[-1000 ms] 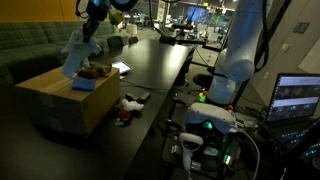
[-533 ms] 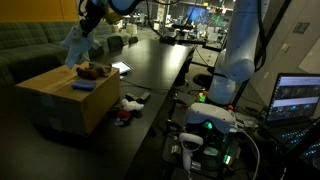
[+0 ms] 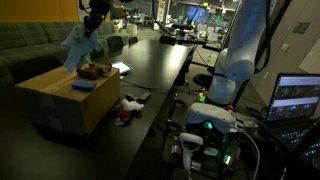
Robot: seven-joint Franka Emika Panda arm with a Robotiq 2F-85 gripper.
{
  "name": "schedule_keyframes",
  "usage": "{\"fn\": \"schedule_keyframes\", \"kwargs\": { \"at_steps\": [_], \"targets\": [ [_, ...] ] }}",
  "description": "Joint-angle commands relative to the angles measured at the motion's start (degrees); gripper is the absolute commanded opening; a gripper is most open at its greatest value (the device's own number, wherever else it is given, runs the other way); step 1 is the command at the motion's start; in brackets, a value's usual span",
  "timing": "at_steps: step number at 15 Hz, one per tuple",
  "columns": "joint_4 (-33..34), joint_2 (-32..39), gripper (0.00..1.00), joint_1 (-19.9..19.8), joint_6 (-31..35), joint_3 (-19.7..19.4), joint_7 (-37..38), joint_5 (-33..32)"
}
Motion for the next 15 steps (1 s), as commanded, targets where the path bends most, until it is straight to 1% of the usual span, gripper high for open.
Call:
{"fn": "schedule_keyframes", "kwargs": {
  "at_steps": [1, 2, 5, 6, 7, 8, 9, 12, 15],
  "targets": [
    [-5.09, -7.76, 0.04, -0.15, -8.77, -0.31, -12.37, 10.74],
    [-6.24, -9.17, 0.04, 0.03, -11.74, -0.85, -14.92, 12.37],
    [-9.53, -11.9, 0.04, 0.33, -18.65, -2.23, -19.26, 13.38],
    [-11.16, -12.7, 0.04, 0.62, -20.85, -2.23, -19.59, 13.1],
    [-12.27, -13.0, 0.04, 0.58, -21.83, -2.19, -19.12, 12.06],
    [-13.53, -12.82, 0.04, 0.8, -22.74, -2.26, -20.33, 12.09],
    [-14.85, -12.28, 0.04, 0.99, -22.53, -1.98, -20.85, 11.58],
    [-18.68, -8.7, 0.04, 1.85, -18.86, -0.39, -21.33, 8.75],
    [-21.34, -3.52, 0.04, 3.41, -12.49, 1.4, -21.99, 7.7]
  ]
}}
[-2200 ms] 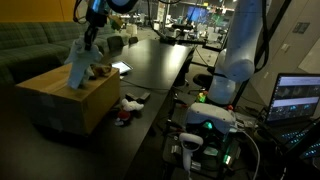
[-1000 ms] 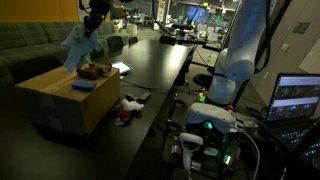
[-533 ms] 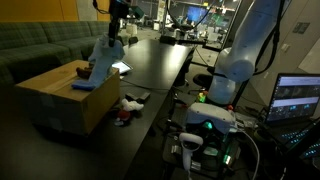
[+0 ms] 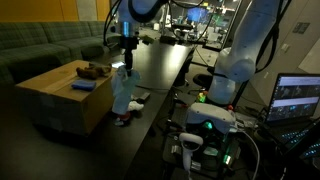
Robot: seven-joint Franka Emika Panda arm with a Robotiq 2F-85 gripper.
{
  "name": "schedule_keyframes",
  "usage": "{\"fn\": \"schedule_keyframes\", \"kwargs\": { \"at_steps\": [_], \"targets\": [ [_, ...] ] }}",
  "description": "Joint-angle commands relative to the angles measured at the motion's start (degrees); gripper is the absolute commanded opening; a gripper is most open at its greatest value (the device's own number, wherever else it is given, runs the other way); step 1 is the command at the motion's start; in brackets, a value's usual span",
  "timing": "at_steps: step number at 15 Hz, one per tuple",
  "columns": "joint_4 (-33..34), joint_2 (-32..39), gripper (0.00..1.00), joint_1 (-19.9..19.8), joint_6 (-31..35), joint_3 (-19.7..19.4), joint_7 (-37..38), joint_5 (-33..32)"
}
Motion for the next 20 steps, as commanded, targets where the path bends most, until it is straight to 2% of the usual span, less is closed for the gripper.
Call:
{"fn": "schedule_keyframes", "kwargs": {
  "at_steps": [1, 7, 14, 15, 16, 20],
  "targets": [
    [-2.02, 6.29, 0.04, 2.26, 8.31, 2.06, -1.76, -0.5],
    [1.74, 21.07, 0.04, 4.59, 20.92, 7.49, 1.38, -2.69],
    [8.86, 31.75, 0.04, 4.17, 28.94, 12.46, 2.48, -2.22],
    [9.79, 32.62, 0.25, 4.12, 29.15, 12.82, 2.72, -2.48],
    [10.32, 33.27, 0.41, 4.35, 29.83, 12.72, 3.4, -3.03],
    [11.74, 34.55, 0.71, 3.25, 29.6, 13.59, 2.81, -2.79]
  ]
}}
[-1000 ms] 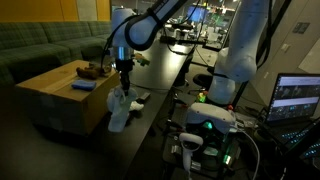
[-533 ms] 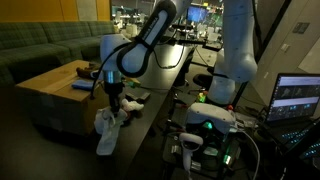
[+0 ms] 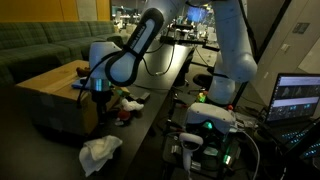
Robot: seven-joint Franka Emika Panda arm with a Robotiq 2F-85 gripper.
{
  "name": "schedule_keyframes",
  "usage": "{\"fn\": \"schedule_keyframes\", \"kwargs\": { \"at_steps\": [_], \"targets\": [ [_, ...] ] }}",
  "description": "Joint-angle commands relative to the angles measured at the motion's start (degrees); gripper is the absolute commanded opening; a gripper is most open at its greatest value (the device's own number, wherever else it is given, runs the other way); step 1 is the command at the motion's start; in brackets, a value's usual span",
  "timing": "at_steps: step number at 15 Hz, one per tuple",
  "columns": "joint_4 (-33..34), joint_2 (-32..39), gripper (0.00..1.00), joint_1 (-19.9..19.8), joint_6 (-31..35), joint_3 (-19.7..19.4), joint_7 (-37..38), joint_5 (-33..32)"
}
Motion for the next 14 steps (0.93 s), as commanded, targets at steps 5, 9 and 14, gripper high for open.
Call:
{"fn": "schedule_keyframes", "kwargs": {
  "at_steps": [5, 9, 14],
  "targets": [
    [-0.36, -0.22, 1.0, -2.46, 1.77, 0.24, 2.45, -0.88],
    [-1.79, 1.16, 1.0, -2.02, 3.49, -2.39, 6.37, -2.02],
    [-4.02, 3.5, 1.0, 1.88, 7.71, -9.64, 15.77, -8.01]
  ]
}}
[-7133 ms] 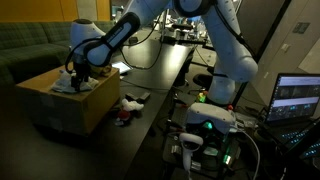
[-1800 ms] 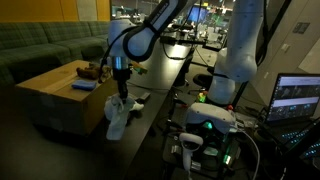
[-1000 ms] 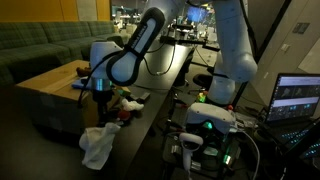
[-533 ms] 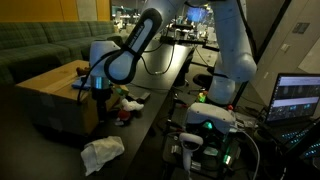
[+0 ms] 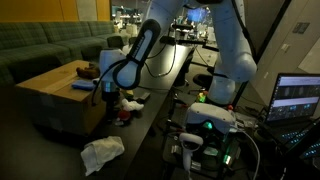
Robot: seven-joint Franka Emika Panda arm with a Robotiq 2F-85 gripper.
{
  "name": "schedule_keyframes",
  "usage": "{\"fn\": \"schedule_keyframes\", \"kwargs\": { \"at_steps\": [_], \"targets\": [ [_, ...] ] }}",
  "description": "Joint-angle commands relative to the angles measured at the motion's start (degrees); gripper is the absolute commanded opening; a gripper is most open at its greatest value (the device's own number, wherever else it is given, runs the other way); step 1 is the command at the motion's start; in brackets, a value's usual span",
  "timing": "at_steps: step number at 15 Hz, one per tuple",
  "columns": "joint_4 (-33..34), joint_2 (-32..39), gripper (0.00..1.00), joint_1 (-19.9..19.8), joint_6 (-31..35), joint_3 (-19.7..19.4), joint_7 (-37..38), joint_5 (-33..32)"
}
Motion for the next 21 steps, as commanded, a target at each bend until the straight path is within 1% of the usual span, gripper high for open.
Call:
{"fn": "schedule_keyframes", "kwargs": {
  "at_steps": [1, 3, 6, 10, 14, 21],
  "targets": [
    [-1.59, 1.51, 1.0, 4.54, 4.38, -6.67, 9.03, -6.15],
    [-2.5, 2.07, 1.0, 6.89, 5.82, -10.41, 13.31, -9.08],
    [-2.8, 3.94, 1.0, 11.51, 7.83, -16.88, 20.53, -13.03],
    [-1.95, 7.3, 1.0, 15.93, 9.33, -22.78, 27.56, -14.7],
    [-0.77, 10.52, 1.0, 17.73, 9.32, -25.2, 30.08, -13.86],
    [3.17, 14.6, 1.0, 17.27, 9.14, -27.16, 30.03, -13.42]
  ]
}}
